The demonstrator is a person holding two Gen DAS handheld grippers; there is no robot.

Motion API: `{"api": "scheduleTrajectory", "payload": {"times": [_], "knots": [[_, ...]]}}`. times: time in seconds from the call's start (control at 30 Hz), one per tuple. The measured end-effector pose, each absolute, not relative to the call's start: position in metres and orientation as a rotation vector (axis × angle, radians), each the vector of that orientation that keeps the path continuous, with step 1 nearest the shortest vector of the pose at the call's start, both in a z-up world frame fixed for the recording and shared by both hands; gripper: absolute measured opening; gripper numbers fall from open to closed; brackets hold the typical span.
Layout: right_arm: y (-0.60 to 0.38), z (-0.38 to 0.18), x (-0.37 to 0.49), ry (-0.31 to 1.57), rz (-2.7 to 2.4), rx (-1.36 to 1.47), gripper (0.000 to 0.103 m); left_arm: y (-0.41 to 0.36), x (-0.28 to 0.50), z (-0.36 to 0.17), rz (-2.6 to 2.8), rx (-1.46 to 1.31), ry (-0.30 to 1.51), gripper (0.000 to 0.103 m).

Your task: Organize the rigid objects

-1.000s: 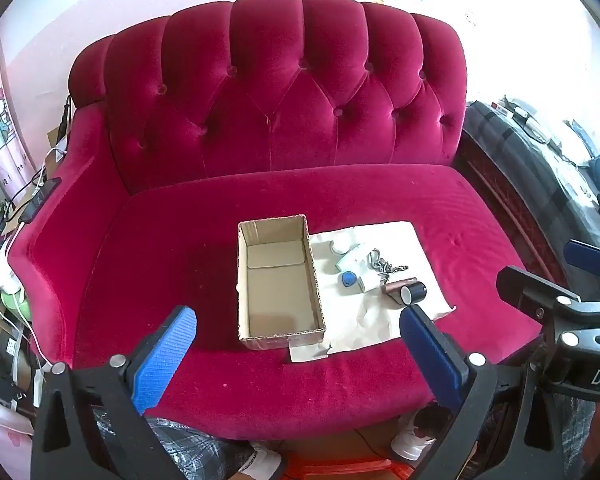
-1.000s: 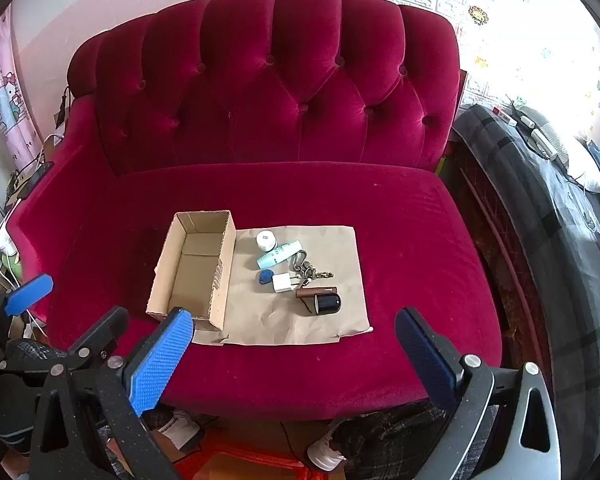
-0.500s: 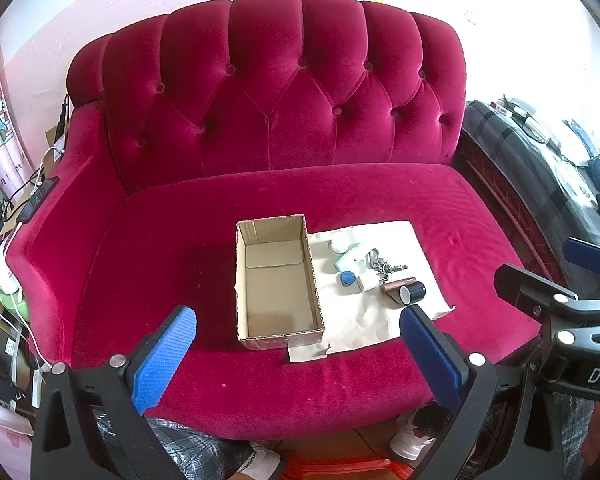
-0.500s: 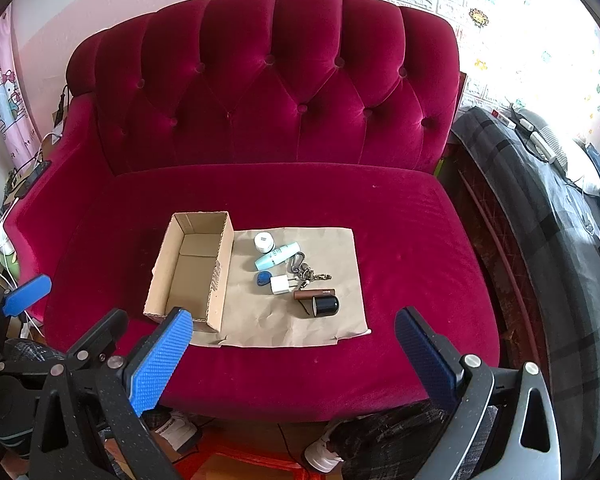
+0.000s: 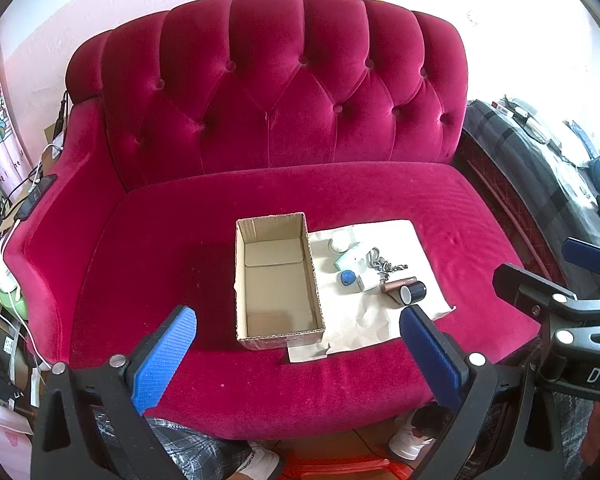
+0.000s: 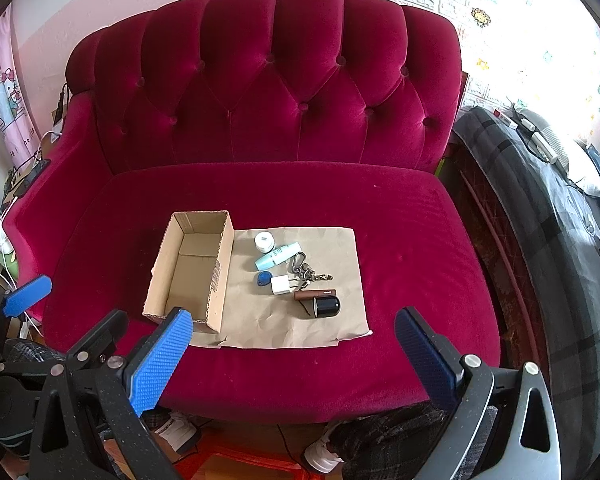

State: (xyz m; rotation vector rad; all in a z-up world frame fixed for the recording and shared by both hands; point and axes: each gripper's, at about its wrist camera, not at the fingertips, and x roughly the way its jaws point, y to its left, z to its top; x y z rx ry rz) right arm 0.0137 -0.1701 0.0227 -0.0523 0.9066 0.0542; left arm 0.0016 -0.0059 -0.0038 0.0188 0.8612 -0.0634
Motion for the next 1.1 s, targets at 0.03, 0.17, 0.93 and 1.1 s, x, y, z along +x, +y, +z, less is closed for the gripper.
{"api": "scheduleTrajectory", "payload": {"times": [0.03, 0.17, 0.93, 1.1], "knots": [[-0.170, 0.023, 0.014, 0.907, 0.055, -0.053, 0.103, -0.006, 0.002, -0.004, -0.065, 0.017, 0.863, 0.103], [-0.170, 0.022, 0.015, 0.908, 0.055, -0.055, 0.103, -0.005, 0.003, -0.005, -0.064, 0.016, 0.866, 0.103], [-0.171, -0.012, 0.055, 0.945, 0.078, -0.051, 0.103, 0.022, 0.046, -0.041, -0.031, -0.003, 0.933, 0.103], [-0.174, -0.030, 0.074, 0.967, 0.087, -0.064, 0.103, 0.034, 0.066, -0.062, -0.018, 0.021, 0.958, 0.103]]}}
